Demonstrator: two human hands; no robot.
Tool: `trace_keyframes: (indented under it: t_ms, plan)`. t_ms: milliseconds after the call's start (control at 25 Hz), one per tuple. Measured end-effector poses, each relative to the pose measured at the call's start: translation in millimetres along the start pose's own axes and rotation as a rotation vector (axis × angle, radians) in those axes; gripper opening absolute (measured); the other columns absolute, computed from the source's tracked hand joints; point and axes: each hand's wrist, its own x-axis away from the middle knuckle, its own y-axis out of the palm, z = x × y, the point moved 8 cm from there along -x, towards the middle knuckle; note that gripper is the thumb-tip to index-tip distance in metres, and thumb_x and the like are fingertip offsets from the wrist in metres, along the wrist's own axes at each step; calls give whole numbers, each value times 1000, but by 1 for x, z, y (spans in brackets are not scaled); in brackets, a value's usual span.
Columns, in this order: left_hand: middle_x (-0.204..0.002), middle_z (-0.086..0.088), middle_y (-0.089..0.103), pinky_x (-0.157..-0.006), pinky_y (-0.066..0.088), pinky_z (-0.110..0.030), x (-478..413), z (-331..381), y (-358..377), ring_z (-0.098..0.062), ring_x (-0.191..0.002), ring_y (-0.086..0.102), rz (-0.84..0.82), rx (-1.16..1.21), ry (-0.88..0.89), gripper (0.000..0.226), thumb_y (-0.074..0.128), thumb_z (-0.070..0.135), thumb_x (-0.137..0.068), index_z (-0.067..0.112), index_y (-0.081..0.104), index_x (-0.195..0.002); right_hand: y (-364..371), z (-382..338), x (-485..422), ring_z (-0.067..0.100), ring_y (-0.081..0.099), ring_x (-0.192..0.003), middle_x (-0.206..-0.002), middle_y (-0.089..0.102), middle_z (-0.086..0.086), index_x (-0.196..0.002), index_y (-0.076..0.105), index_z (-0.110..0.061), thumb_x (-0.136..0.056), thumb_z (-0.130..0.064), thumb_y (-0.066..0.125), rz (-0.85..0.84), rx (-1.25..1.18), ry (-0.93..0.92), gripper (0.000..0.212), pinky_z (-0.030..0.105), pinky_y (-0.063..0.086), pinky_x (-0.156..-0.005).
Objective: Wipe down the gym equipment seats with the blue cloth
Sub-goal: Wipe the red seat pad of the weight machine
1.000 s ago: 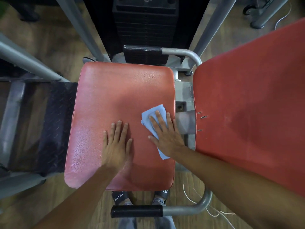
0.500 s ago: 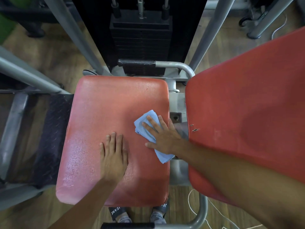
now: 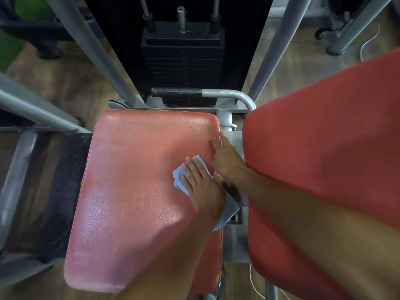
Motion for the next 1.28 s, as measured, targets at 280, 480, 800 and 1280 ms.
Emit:
trace_keyframes:
  t_ms: [280,480,800,1280]
  plan:
    - [-160,-10,15,-121,11,-46,-63,-4,-7,-24,-149,8,38,-201,518,59,20,39,-102,7,18,-152,27,10,-53,28,-9,-148,-162,-13,2,-153,-5,-15,-95,-28,34,-107,151,-87,71,50,26,-116]
    - [-160,-8,21,-121,12,-47,-105,6,-18,-22,-149,11,52,-302,695,59,24,42,-103,9,20,-152,26,14,-55,28,-15,-147,-159,-22,2,-152,-11,-19,-99,-20,33,-169,76,-21,69,49,12,-120]
    - [-159,-7,23,-120,15,-45,-93,-4,-20,-23,-148,16,120,-240,571,54,22,33,-103,10,25,-151,14,8,-46,27,-9,-148,-160,-19,0,-152,-12,-16,-97,-8,36,-203,-19,3,73,41,8,-121]
    - [-157,-7,29,-118,23,-46,-138,13,-16,-26,-145,26,131,-226,486,56,17,35,-101,11,28,-150,20,6,-44,25,-14,-148,-159,-23,-4,-152,-13,-15,-101,-15,21,-166,-73,64,61,45,12,-120]
